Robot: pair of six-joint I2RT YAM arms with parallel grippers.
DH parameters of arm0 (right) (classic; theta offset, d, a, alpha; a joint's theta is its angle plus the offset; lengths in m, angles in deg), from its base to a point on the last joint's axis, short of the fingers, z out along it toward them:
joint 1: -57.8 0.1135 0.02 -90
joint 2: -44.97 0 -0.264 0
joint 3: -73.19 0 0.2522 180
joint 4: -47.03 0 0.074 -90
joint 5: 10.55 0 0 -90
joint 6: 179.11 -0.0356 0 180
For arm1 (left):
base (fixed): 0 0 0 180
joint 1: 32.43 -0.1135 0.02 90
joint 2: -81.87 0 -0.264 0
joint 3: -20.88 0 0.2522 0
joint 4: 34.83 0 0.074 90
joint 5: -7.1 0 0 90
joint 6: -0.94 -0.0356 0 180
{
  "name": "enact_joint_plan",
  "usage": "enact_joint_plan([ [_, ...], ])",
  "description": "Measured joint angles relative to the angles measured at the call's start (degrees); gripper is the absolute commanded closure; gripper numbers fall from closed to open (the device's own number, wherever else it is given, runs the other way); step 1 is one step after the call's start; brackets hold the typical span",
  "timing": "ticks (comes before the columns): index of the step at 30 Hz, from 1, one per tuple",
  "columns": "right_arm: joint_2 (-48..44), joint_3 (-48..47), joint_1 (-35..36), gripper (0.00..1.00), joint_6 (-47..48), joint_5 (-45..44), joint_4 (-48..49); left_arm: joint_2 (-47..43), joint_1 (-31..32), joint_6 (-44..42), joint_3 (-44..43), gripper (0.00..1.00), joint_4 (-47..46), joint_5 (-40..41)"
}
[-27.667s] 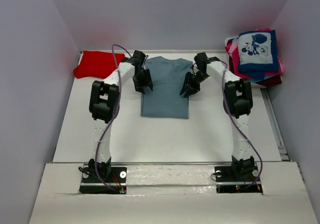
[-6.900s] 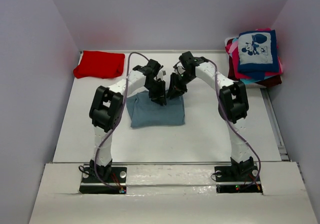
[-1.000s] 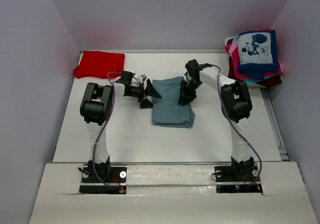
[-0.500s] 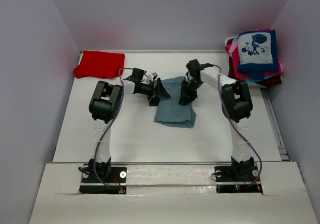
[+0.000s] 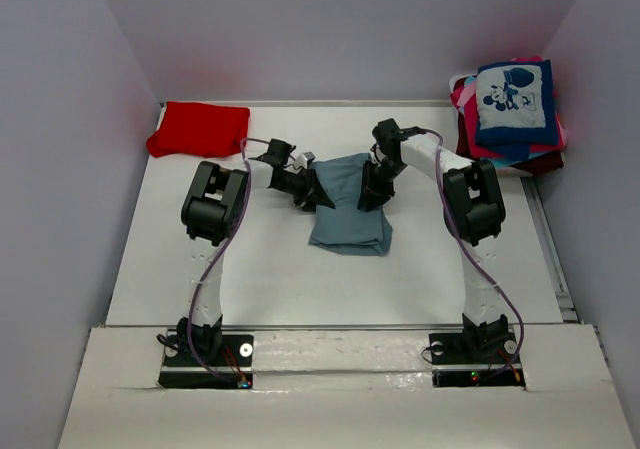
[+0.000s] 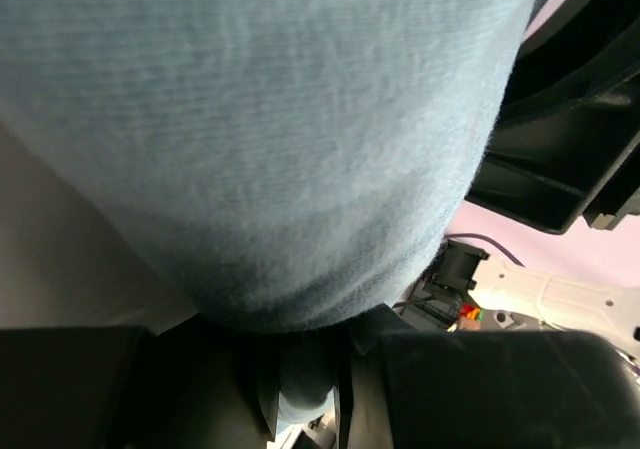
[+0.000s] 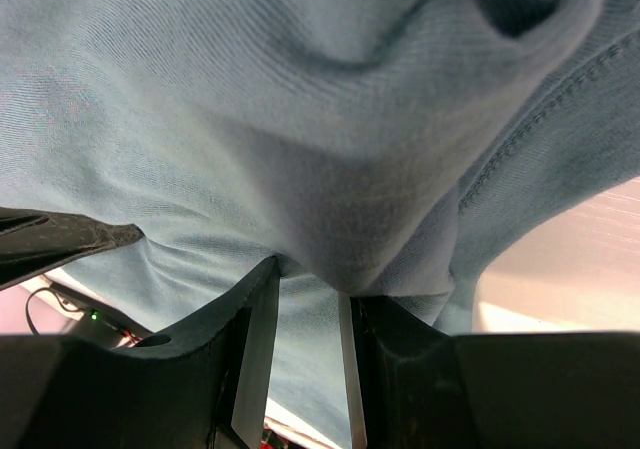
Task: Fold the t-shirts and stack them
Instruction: Put the neatly folded tshirt into the corner of the board with the left arm
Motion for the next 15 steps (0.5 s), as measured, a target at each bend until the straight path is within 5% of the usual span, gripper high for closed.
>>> enact_joint_plan([
  [3, 0.0, 0.0, 0.0, 0.58, 0.0, 0.0, 0.0, 0.0, 0.4, -1.8, -2.4, 0.94, 4.7, 2.8],
  [7, -0.6, 0.0, 0.0, 0.33, 0.0, 0.0, 0.2, -0.7, 1.3, -5.8, -7.5, 0.94, 12.8, 11.7],
  [15, -5.8, -4.4, 0.1, 0.29, 0.2, -3.1, -1.3, -3.5, 2.3, -10.6, -14.1, 0.94, 22.1, 35.5],
])
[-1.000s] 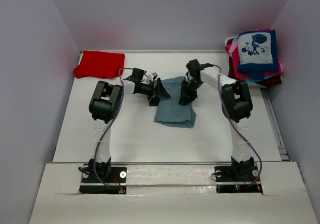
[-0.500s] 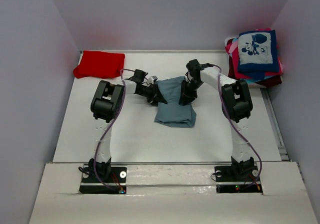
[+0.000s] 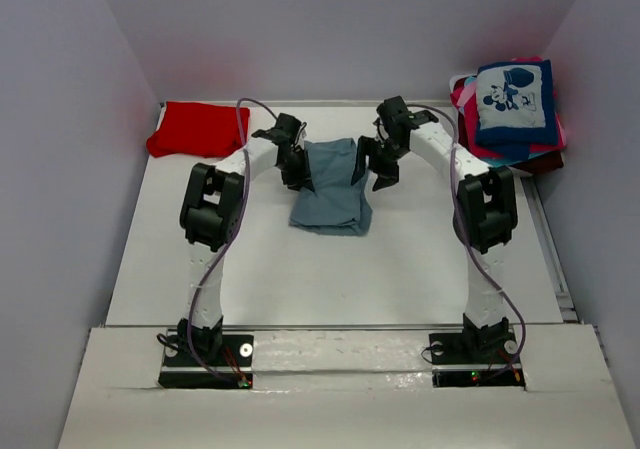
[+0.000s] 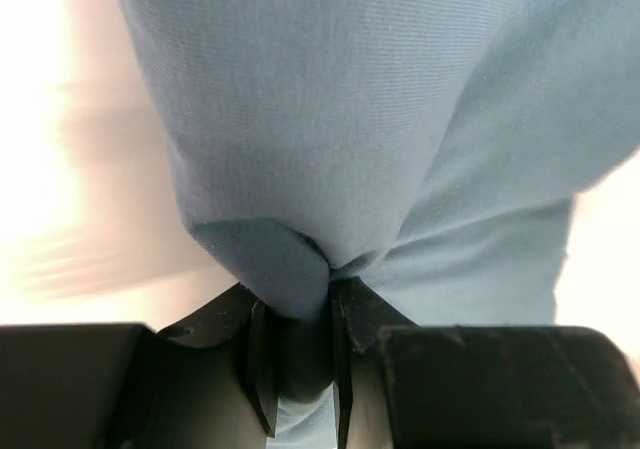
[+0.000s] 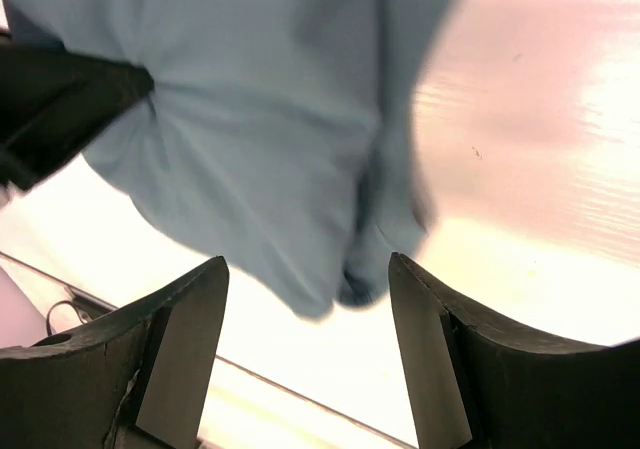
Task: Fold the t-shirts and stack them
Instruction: Put the neatly folded tshirt into the corner of the board with the left arm
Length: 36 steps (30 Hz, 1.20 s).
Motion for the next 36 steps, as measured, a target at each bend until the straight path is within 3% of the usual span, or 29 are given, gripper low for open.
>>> enact_joint_plan([
  [8, -4.5, -0.3, 0.0, 0.29, 0.1, -1.2, -0.8, -0.3, -0.8, -4.2, -8.0, 0.94, 7.7, 29.8],
  [15, -4.9, 4.3, 0.0, 0.29, 0.6, -1.4, -1.9, 2.5, -2.2, -7.0, -18.2, 0.94, 13.9, 45.9],
  [22, -6.4, 10.2, 0.0, 0.29, 1.0, -1.9, -2.9, 10.7, -5.7, -10.0, -34.1, 0.94, 16.5, 53.9],
  [36, -12.8, 19.6, 0.0, 0.29, 0.5, -3.4, -3.5, 14.1, -17.6, -13.7, -41.7, 0.94, 15.7, 58.4],
])
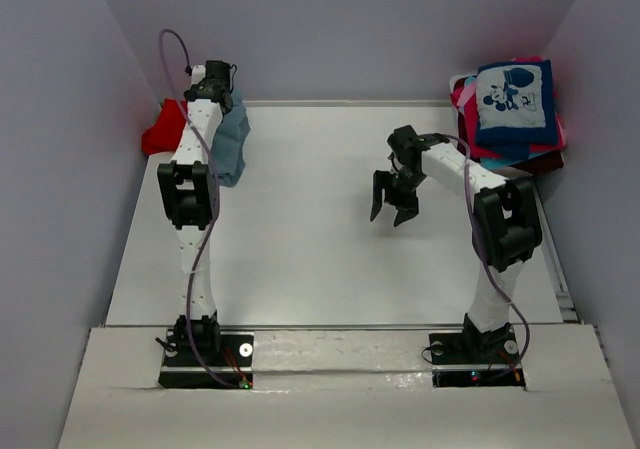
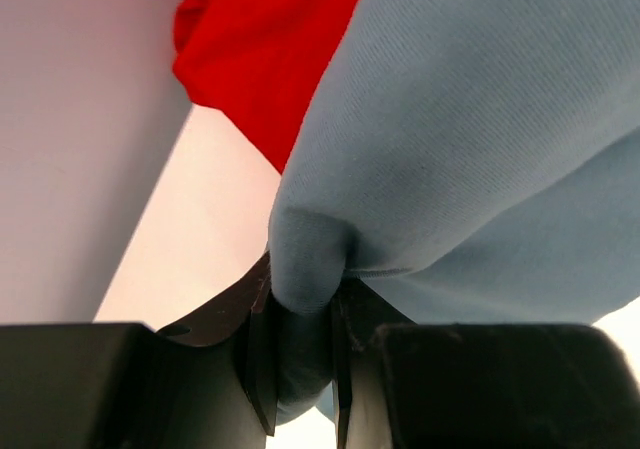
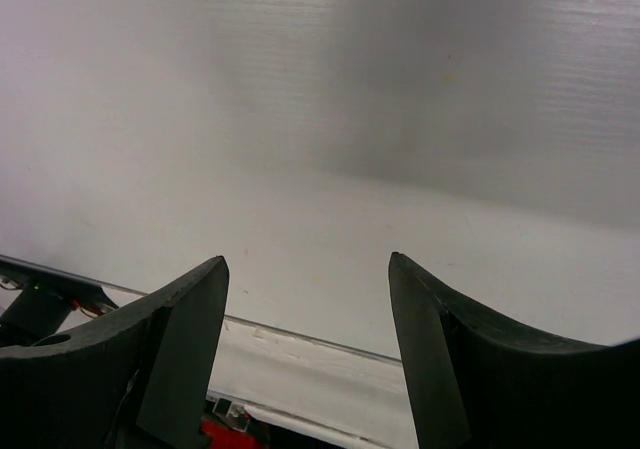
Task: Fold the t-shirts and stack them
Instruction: Put the neatly folded tshirt into the corner of the board with the left arm
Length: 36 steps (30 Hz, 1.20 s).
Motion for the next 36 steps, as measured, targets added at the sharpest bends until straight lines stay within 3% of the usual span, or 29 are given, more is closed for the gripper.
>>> enact_joint_plan([
  [14, 0.1, 2.5, 0.0, 0.3, -0.1, 0.0, -1.2, 0.2, -12.0, -0.3, -4.5, 0.95, -1.3, -2.9],
  [22, 1.0, 2.4, 0.0, 0.3, -0.1, 0.0, -1.7, 5.4, -17.0, 1.0, -7.9, 0.93, -1.5, -6.7],
  [23, 1.3, 2.3, 0.0, 0.3, -0.2, 0.0, -1.7, 6.0, -17.6, 1.2, -7.9, 0.84, -1.6, -7.3],
  [24, 1.6, 2.3, 0.0, 0.3, -0.2, 0.0, -1.8, 6.6, -18.1, 1.4, -7.9, 0.53, -1.6, -7.8],
  [27, 2.4, 1.8, 0.0, 0.3, -0.2, 0.0, -2.2, 7.7, -19.0, 1.6, -7.9, 0.18, -1.6, -9.5],
  [30, 3.0, 1.1, 0.0, 0.3, -0.2, 0.1, -2.3, 8.2, -19.7, 2.6, -7.9, 0.01, -1.9, -10.6],
  [36, 3.1, 0.9, 0.0, 0.3, -0.2, 0.2, -2.1, 8.0, -19.0, 3.3, -7.0, 0.01, -3.0, -11.5],
])
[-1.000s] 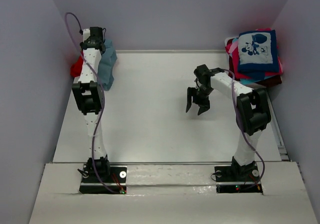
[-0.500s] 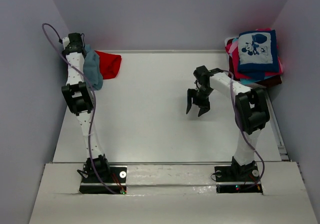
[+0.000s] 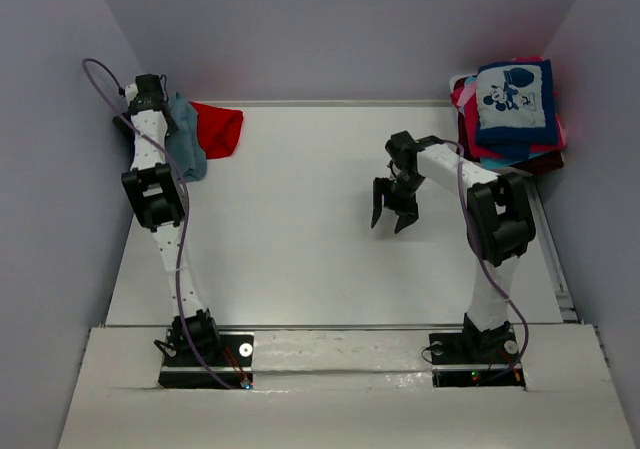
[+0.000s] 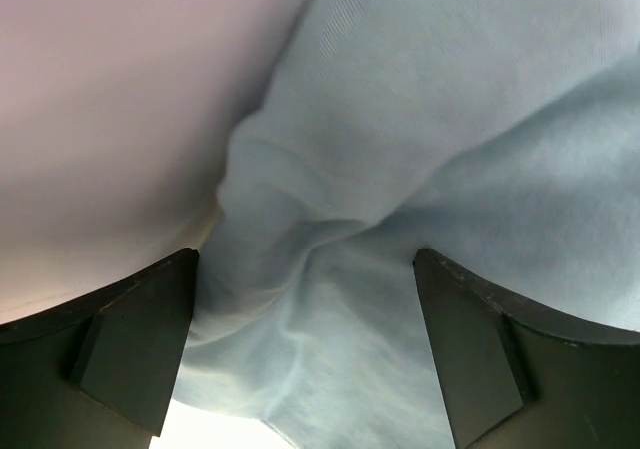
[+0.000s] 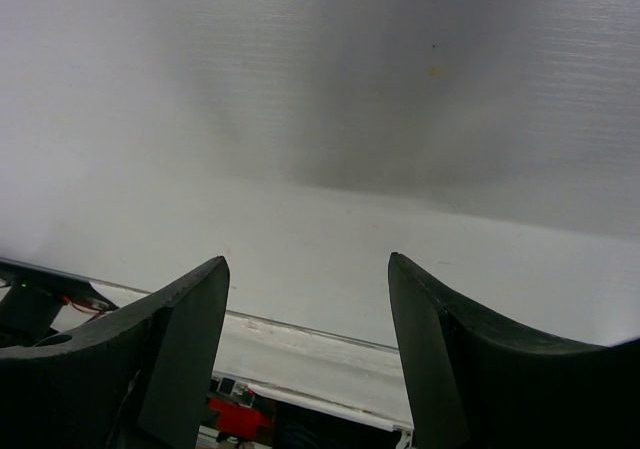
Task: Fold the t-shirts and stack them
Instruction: Put the neatly folded tshirt into the corner of the board with the left arm
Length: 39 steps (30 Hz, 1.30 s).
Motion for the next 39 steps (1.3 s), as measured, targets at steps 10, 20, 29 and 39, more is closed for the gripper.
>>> enact_joint_plan([
  [10, -0.1, 4.2, 0.0, 0.3, -0.3, 1.7, 3.3, -8.8, 7.9, -2.3, 8.9, 0.01, -2.4, 5.1],
  [20, -3.0, 9.8, 0.0, 0.3, -0.2, 2.9, 7.1, -14.5, 15.5, -3.9, 8.1, 0.01, -3.1, 9.7],
  [29, -6.1, 11.3, 0.0, 0.29, -0.6, 2.7, 10.0, -14.8, 14.8, -2.1, 16.8, 0.01, -1.6, 1.2],
  [39, -16.0, 10.1, 0.0, 0.27, -1.9, -4.7, 10.9, -20.5, 26.0, 0.5, 26.4, 0.01, -2.8, -8.5],
])
